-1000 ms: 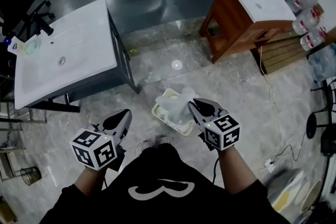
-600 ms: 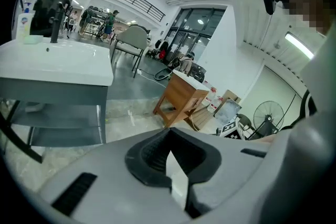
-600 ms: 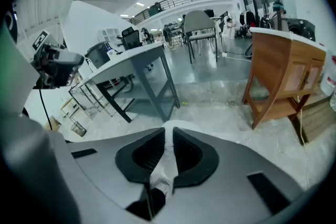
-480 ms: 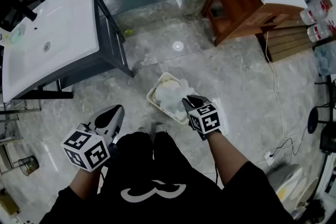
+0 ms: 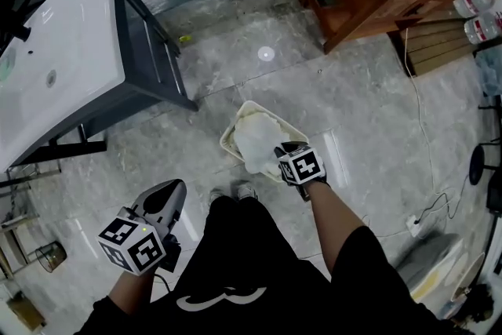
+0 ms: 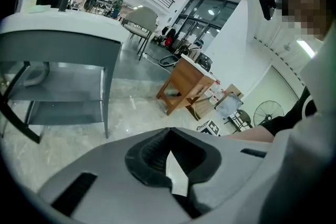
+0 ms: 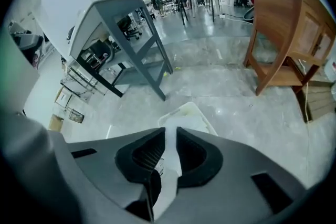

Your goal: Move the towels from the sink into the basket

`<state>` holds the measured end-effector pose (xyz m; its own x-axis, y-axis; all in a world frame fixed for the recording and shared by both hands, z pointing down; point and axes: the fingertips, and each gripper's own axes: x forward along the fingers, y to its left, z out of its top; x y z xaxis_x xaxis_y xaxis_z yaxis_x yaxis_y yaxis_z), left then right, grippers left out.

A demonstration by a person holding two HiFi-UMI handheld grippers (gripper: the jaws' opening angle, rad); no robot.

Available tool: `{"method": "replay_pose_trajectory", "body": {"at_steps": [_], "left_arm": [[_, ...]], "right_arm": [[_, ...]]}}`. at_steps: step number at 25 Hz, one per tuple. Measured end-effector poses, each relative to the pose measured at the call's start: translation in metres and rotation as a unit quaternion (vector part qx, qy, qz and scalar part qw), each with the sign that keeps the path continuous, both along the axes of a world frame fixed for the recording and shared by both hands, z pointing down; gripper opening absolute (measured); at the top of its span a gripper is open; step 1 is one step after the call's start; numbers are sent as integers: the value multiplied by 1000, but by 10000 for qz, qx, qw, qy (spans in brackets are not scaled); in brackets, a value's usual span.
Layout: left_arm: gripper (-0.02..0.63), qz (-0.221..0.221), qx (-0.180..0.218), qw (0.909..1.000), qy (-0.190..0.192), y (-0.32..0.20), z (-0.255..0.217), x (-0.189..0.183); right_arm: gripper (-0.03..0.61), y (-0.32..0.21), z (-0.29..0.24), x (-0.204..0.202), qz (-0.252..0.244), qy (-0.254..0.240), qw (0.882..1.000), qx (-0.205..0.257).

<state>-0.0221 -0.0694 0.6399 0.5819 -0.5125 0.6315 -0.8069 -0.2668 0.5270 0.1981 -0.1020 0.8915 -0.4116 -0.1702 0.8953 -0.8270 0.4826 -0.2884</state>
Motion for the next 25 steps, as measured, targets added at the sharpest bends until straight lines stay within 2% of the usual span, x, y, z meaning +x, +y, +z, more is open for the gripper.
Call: {"method": "replay_pose_trajectory", "body": {"at_steps": [2, 4, 6, 7, 15, 21, 25], "left_arm": [[6, 60, -137, 9999, 22, 5, 13, 3], [6, 143, -245, 9996, 43, 9, 21, 7], [6, 239, -269, 9993, 58, 10, 23, 11], [5, 280, -264, 9992, 63, 10, 24, 13], [6, 418, -102, 9990, 100, 10, 7, 15], [6, 547, 190, 9982, 122, 6, -36, 29], [6, 676, 526, 9962, 143, 4, -73, 37]], "right_arm": [[69, 5, 13, 2, -8, 30, 9999, -122], [156, 9, 20, 2, 44, -38, 9997, -226], [272, 9, 22, 5, 161, -98, 9996, -230], [281, 9, 21, 8, 224, -111, 9995, -185], [295, 20, -5, 27, 517, -191, 9985, -76], [295, 24, -77, 28, 555, -519, 9965, 344], [291, 14, -142, 26, 853, -949, 9897, 653]]}}
